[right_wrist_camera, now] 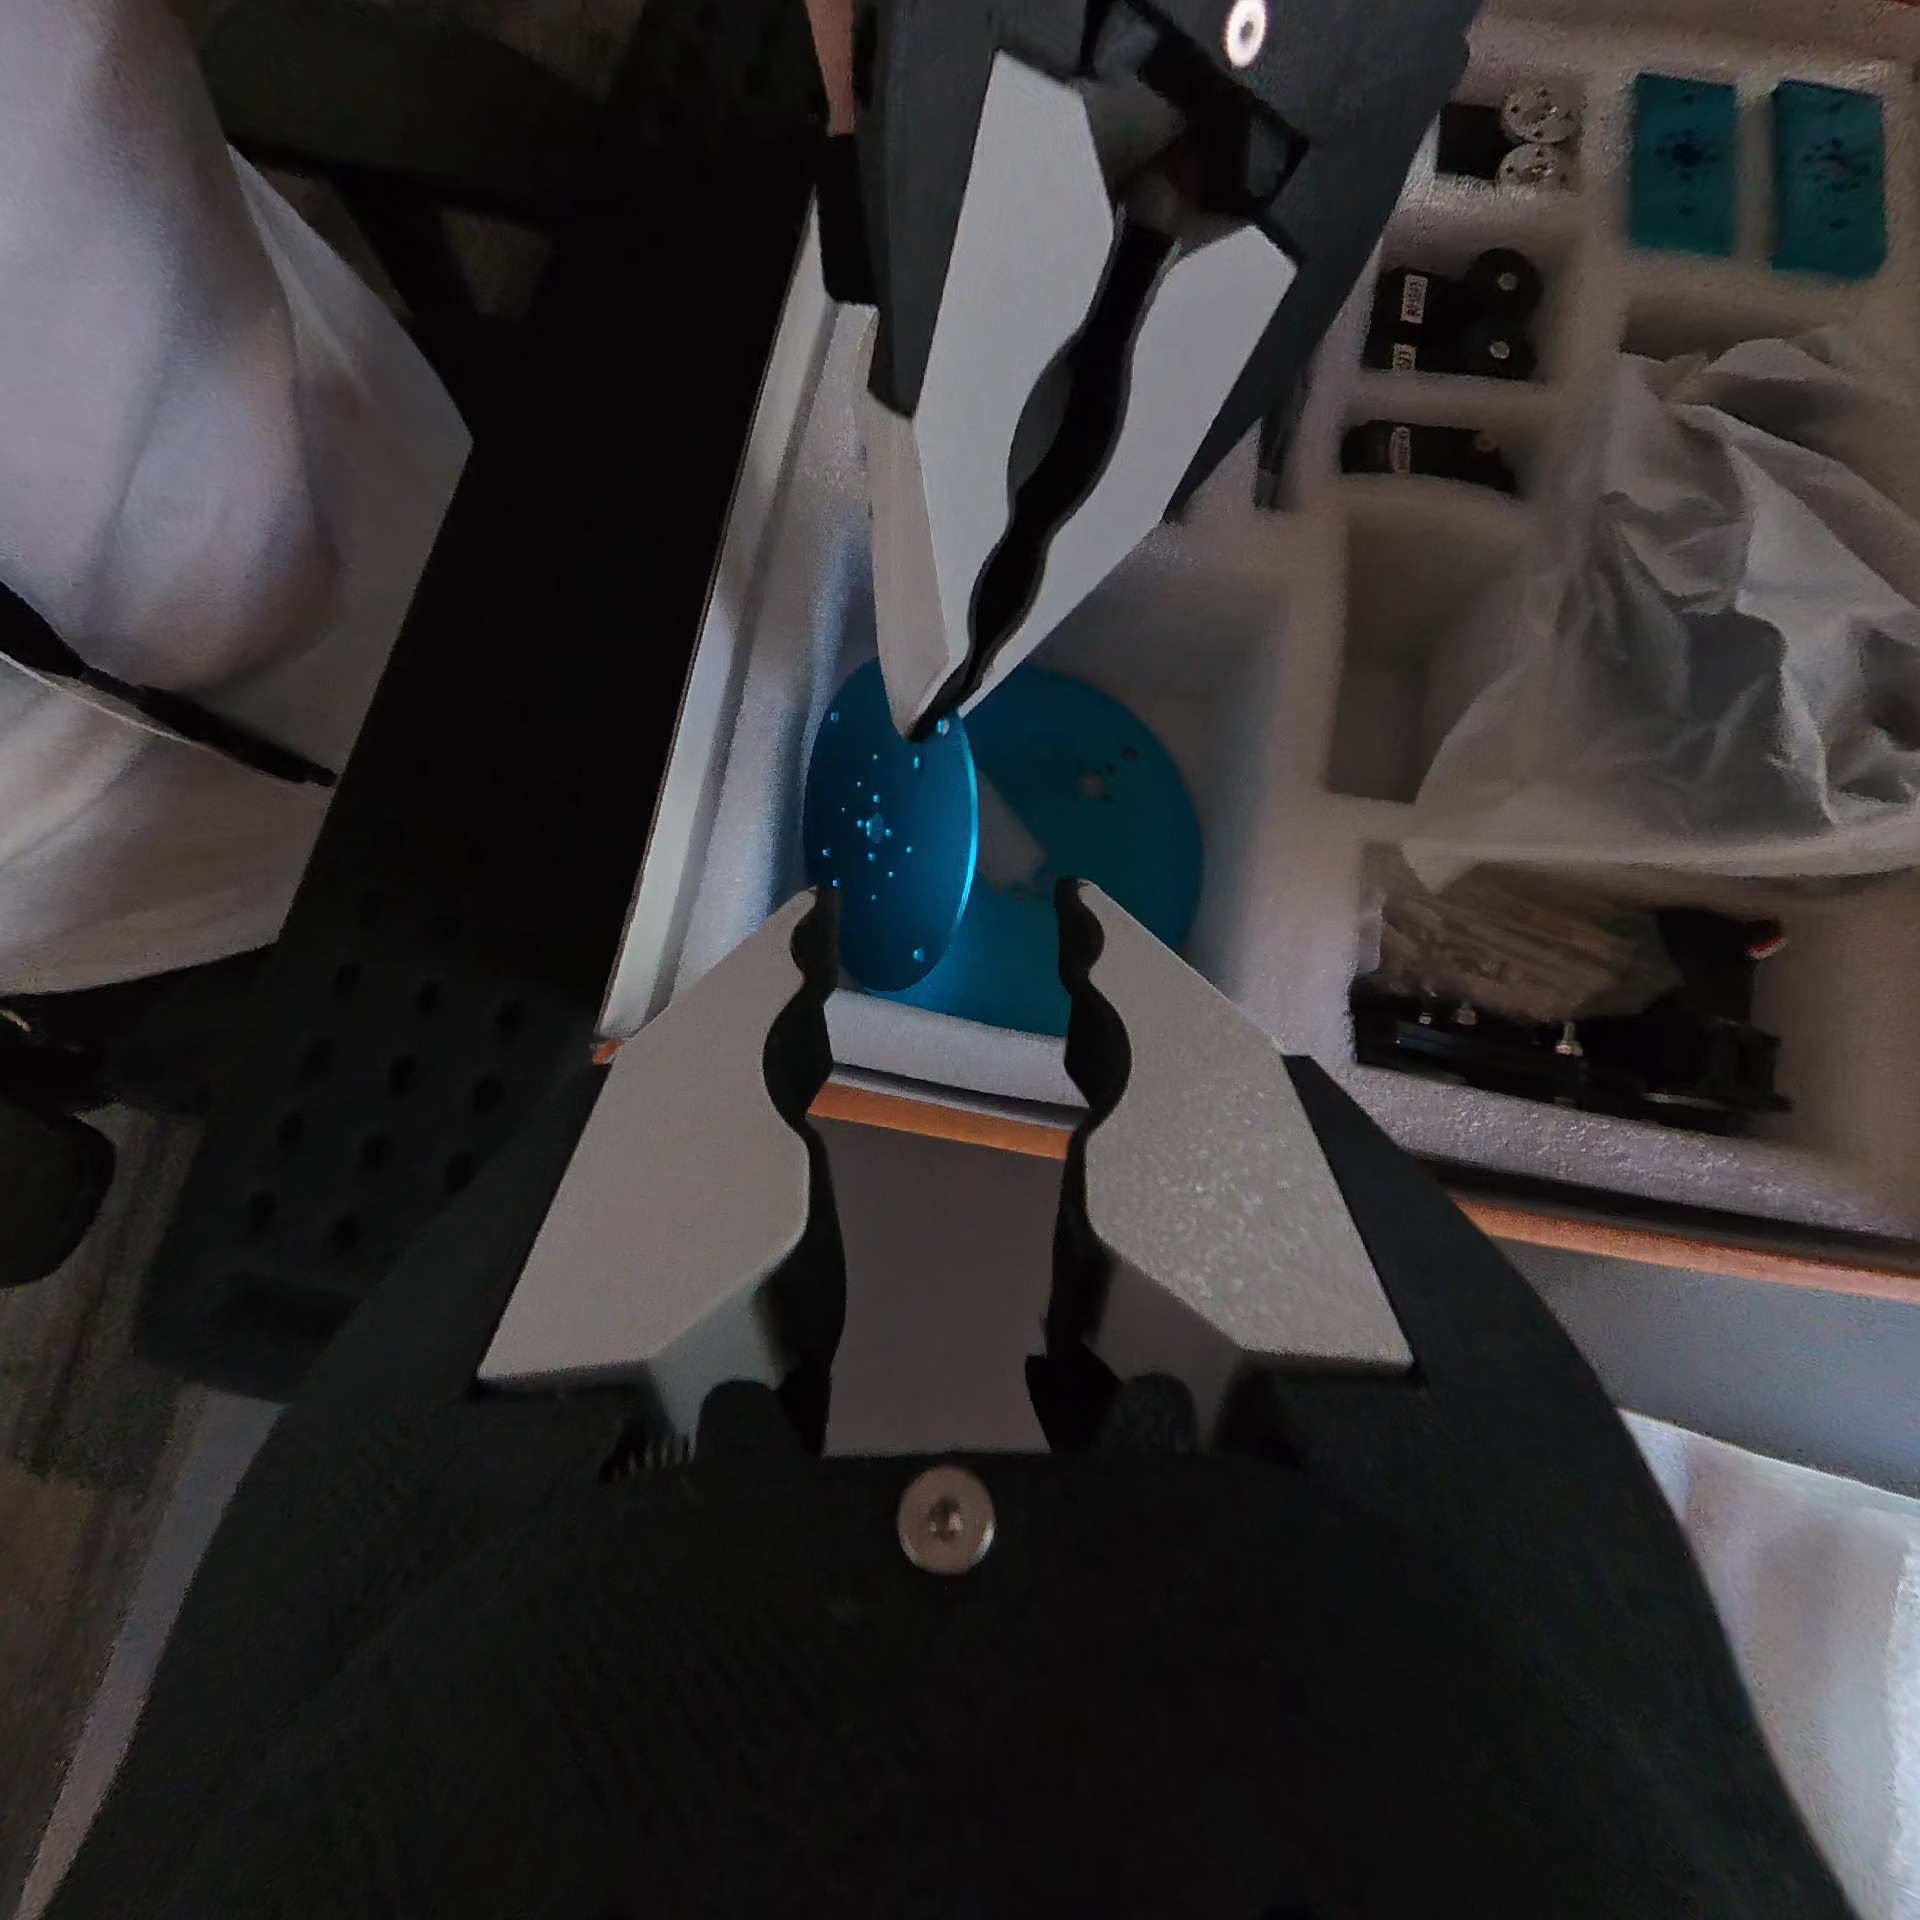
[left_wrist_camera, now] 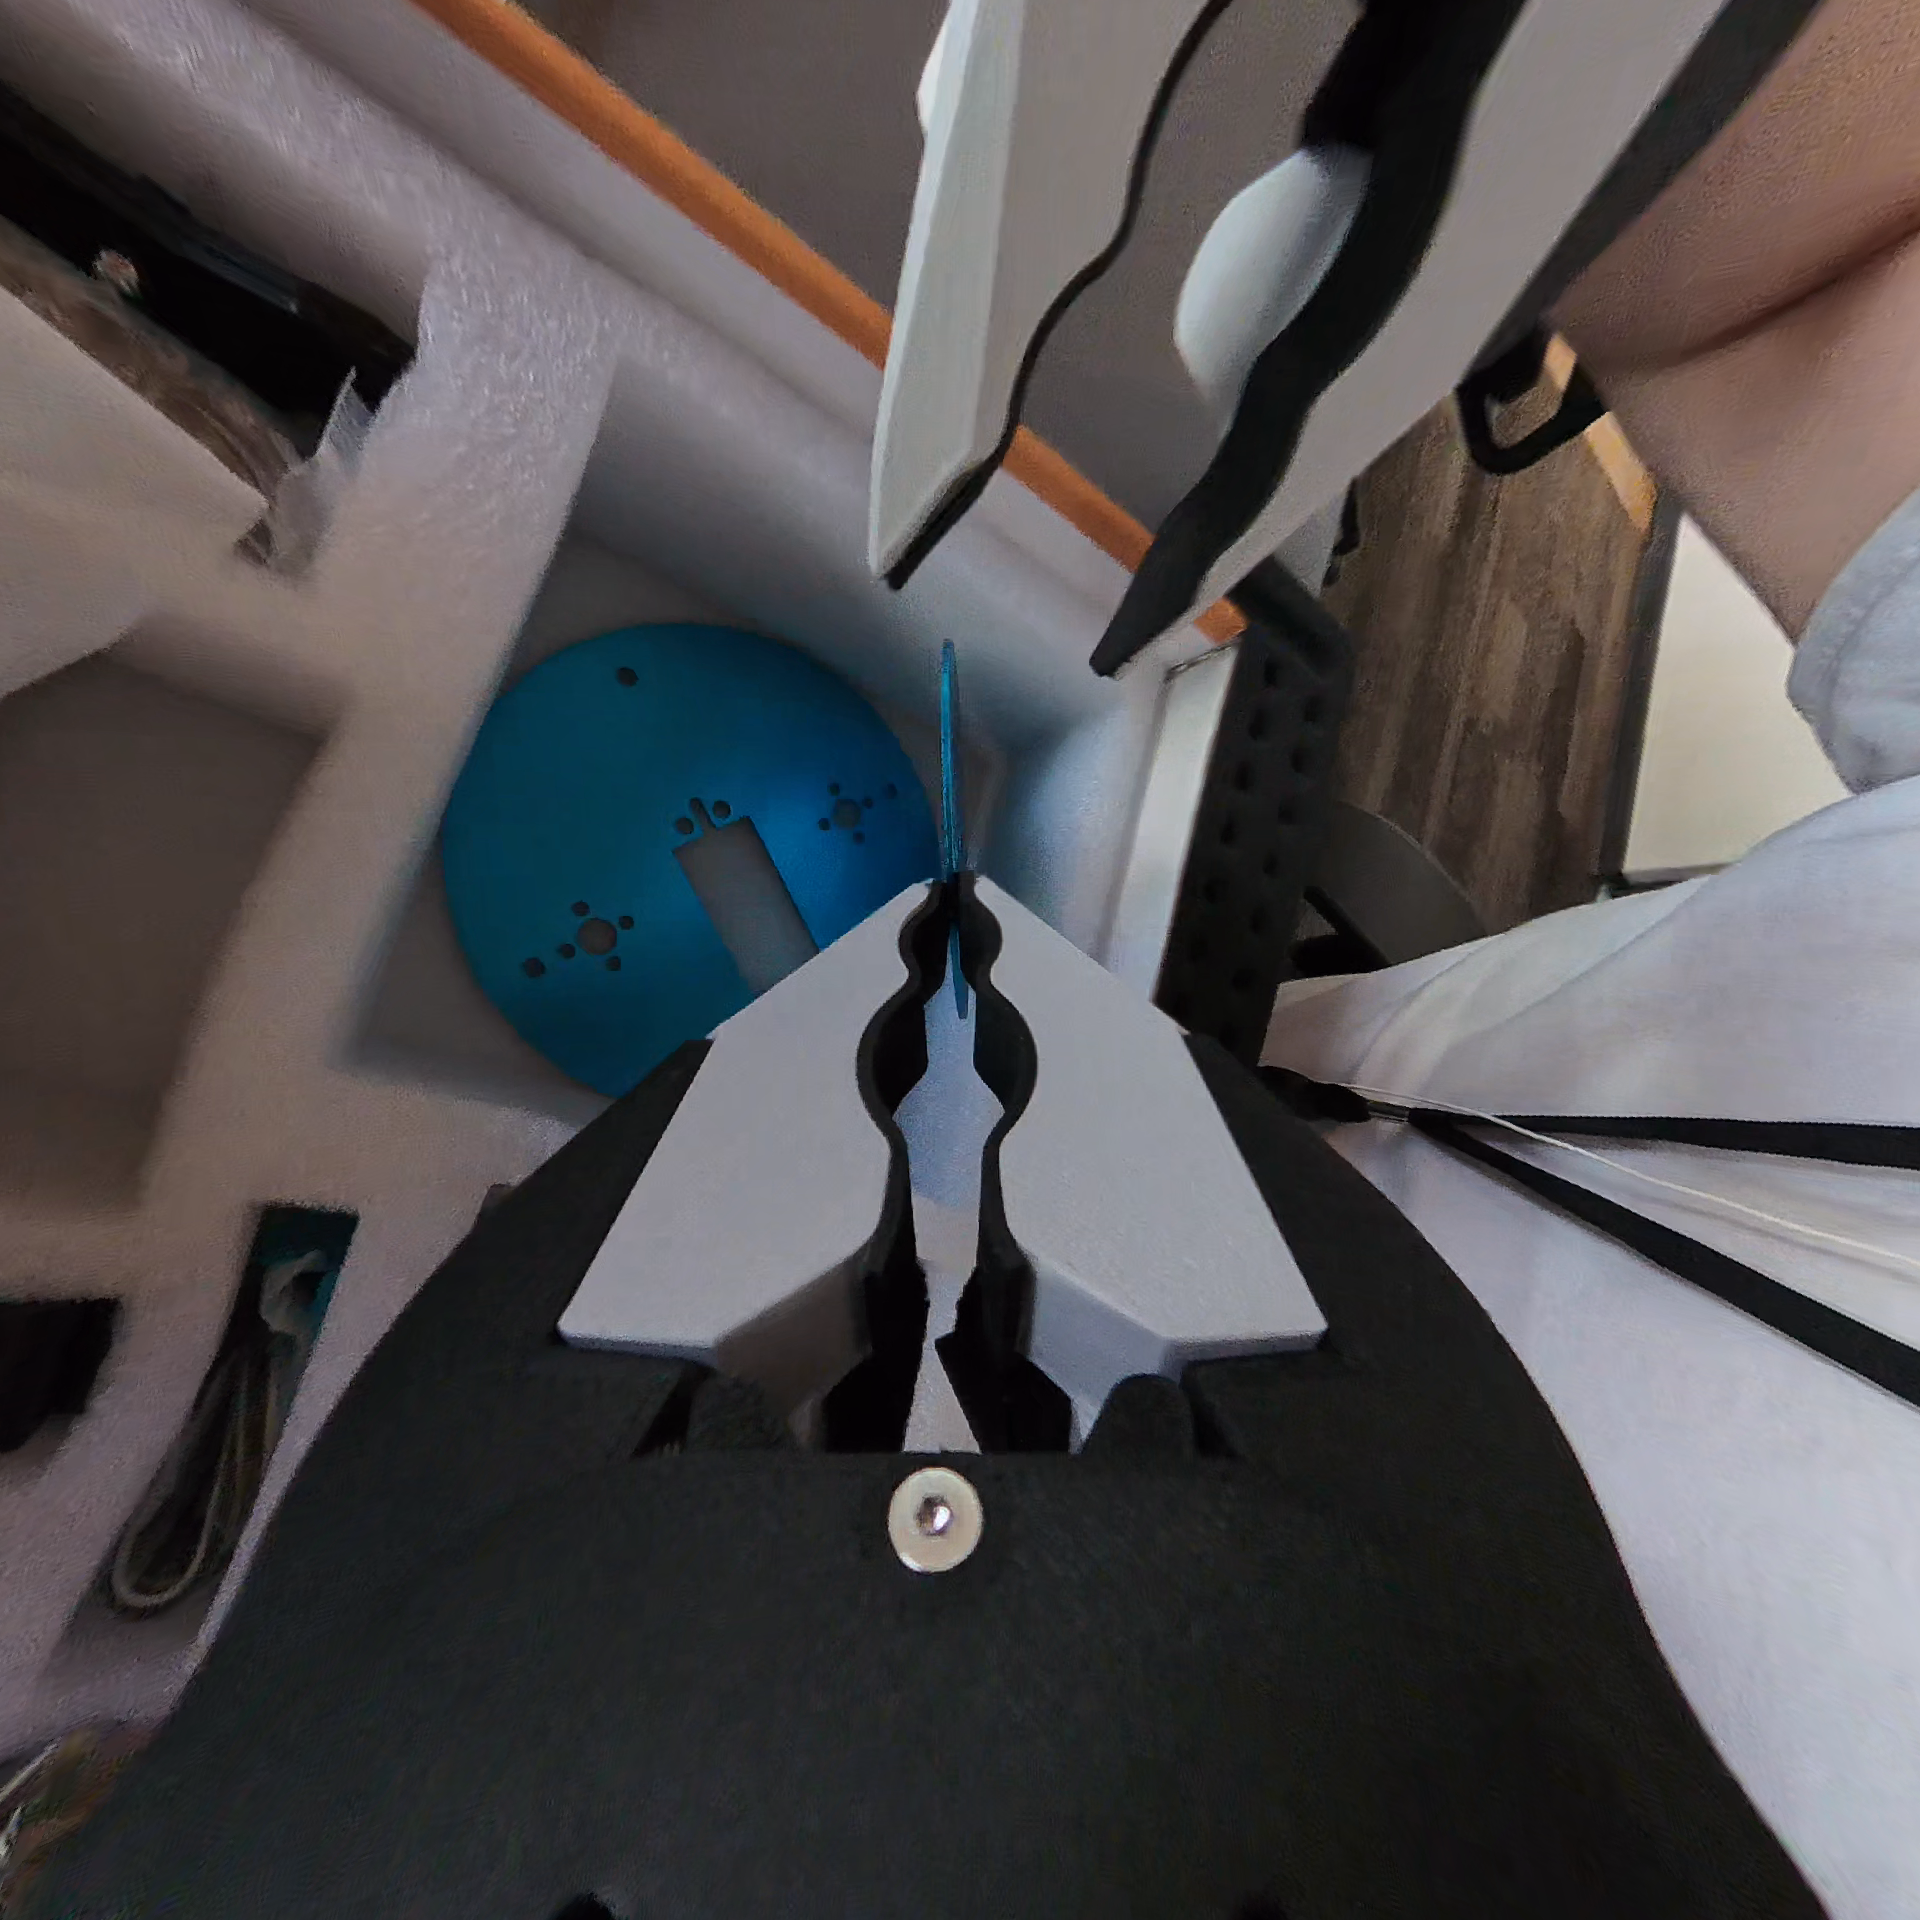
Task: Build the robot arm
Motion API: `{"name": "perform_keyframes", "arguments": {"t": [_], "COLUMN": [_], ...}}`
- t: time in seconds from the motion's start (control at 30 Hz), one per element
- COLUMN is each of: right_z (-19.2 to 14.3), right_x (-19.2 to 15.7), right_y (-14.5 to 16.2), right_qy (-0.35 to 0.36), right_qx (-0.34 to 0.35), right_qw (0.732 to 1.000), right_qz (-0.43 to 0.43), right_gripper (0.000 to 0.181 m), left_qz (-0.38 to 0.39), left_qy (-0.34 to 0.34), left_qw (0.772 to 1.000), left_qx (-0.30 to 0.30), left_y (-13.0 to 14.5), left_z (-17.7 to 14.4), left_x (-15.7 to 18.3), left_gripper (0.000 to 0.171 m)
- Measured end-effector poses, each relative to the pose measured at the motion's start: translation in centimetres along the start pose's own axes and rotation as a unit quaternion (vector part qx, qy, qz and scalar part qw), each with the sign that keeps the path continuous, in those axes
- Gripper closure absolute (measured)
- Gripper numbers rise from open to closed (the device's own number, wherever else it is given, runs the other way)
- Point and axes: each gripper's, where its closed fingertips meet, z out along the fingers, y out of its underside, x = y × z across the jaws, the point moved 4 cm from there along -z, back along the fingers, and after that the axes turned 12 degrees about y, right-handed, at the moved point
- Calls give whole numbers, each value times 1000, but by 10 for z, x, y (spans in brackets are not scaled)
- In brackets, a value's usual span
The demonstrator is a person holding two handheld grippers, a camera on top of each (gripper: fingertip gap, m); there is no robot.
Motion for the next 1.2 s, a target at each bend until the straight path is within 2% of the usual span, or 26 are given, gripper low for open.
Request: {"name": "perform_keyframes", "arguments": {"t": [0.13,0.27,0.4,0.47,0.5,0.57,0.6,0.67,0.7,0.77,0.83,0.9,0.97,1.0,1.1,1.2], "right_z": [-1,-11,-26,-36,-40,-46,-47,-54,-60,-83,-122,-167,-205,-219,-238,-227], "right_x": [2,3,-6,-15,-19,-25,-26,-25,-23,-13,10,37,61,67,77,82], "right_y": [-1,-15,-37,-45,-48,-49,-47,-37,-29,0,48,116,193,224,283,313], "right_qy": [33,45,5,-31,-47,-71,-75,-78,-84,-73,-9,81,180,208,244,244], "right_qx": [25,118,252,310,334,356,356,358,362,363,357,321,271,254,232,203], "right_qw": [999,979,922,892,877,858,852,829,814,786,758,730,678,651,598,578], "right_qz": [35,161,295,327,342,363,377,421,446,496,546,598,660,685,727,752], "right_gripper": [138,137,144,177,180,181,181,181,181,181,181,181,181,181,181,181], "left_qz": [34,80,117,133,143,155,152,144,141,140,139,133,129,127,125,124], "left_qy": [-9,-34,-12,-2,5,27,32,33,40,54,44,19,11,12,10,6], "left_qw": [998,991,980,974,971,965,964,961,959,953,951,950,948,947,946,948], "left_qx": [44,105,162,181,193,211,214,233,244,263,274,281,289,294,299,293], "left_y": [-10,-16,-19,-21,-22,-25,-27,-28,-27,-21,-10,1,8,9,11,9], "left_z": [-22,-55,-76,-80,-81,-81,-80,-84,-88,-98,-108,-116,-123,-125,-128,-127], "left_x": [17,42,70,80,84,90,90,86,86,89,89,87,87,88,89,90], "left_gripper": [171,171,171,171,171,171,166,146,145,145,146,148,149,149,151,152]}}
